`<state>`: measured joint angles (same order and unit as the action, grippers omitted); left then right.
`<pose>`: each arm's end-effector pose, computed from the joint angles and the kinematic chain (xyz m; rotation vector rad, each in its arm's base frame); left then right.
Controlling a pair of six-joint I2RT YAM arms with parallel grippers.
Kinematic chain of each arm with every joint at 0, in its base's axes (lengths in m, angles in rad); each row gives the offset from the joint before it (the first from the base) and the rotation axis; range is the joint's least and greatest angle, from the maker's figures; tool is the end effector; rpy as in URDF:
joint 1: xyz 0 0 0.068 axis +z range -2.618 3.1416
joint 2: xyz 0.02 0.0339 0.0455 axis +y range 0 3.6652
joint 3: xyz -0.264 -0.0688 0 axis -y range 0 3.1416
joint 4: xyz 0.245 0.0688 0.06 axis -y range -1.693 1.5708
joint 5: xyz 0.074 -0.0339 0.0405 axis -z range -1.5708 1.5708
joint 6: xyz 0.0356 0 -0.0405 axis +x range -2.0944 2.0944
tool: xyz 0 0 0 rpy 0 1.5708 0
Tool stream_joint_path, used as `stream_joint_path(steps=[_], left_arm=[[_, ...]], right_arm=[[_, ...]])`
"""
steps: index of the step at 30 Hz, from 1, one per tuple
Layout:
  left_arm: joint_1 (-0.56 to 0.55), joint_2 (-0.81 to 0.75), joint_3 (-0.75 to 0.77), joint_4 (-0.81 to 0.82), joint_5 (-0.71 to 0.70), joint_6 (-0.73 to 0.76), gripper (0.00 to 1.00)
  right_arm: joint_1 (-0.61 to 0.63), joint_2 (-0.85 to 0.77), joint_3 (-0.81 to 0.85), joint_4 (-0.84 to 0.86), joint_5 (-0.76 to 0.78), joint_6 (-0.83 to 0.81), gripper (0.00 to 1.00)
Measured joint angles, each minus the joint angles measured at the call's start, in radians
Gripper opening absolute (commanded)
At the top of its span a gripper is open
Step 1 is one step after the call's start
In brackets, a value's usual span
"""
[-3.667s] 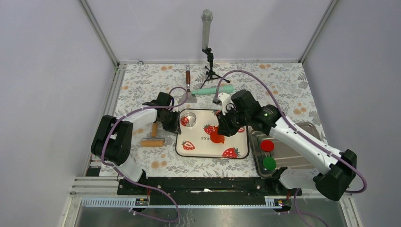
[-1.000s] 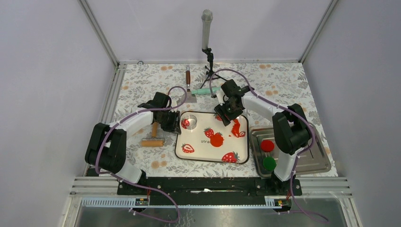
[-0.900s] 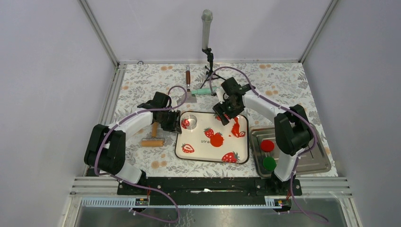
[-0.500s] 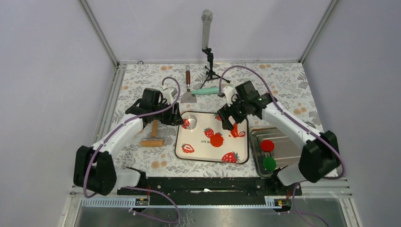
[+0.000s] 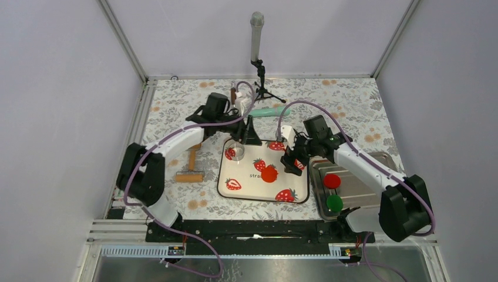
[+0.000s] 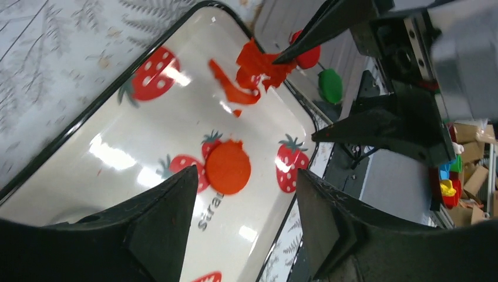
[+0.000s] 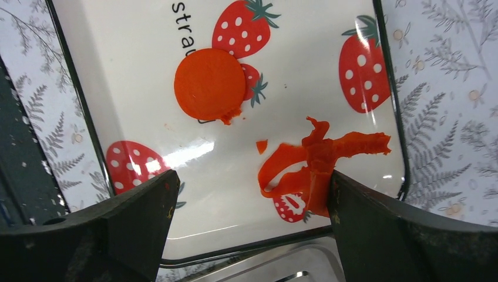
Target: Roll out the dumpling wrappers from the dough
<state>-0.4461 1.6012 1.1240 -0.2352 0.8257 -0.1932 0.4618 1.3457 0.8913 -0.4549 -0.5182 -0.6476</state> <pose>0.3022 -0.1735 0.2540 0.7380 2.1954 -1.2709 0.2357 0.1370 0.2344 -1.4409 1.9133 0.5535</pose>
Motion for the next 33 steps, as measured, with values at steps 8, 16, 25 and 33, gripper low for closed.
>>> stream_joint_path(steps=[8, 16, 25, 33], left_arm=[[-0.108, 0.193, 0.114, 0.162, 0.038, -0.091, 0.72], [-0.158, 0.313, 0.187, 0.330, 0.065, -0.168, 0.73], [-0.189, 0.396, 0.240, 0.365, 0.061, -0.187, 0.73], [-0.190, 0.439, 0.233, 0.476, 0.075, -0.269, 0.70]], right_arm=[[-0.003, -0.053, -0.026, 0.029, -0.029, -0.143, 1.00], [-0.004, -0.053, -0.025, -0.001, -0.078, -0.149, 1.00], [-0.009, -0.048, -0.004, -0.040, -0.084, -0.132, 1.00], [-0.009, -0.023, 0.026, -0.051, -0.093, -0.097, 1.00]])
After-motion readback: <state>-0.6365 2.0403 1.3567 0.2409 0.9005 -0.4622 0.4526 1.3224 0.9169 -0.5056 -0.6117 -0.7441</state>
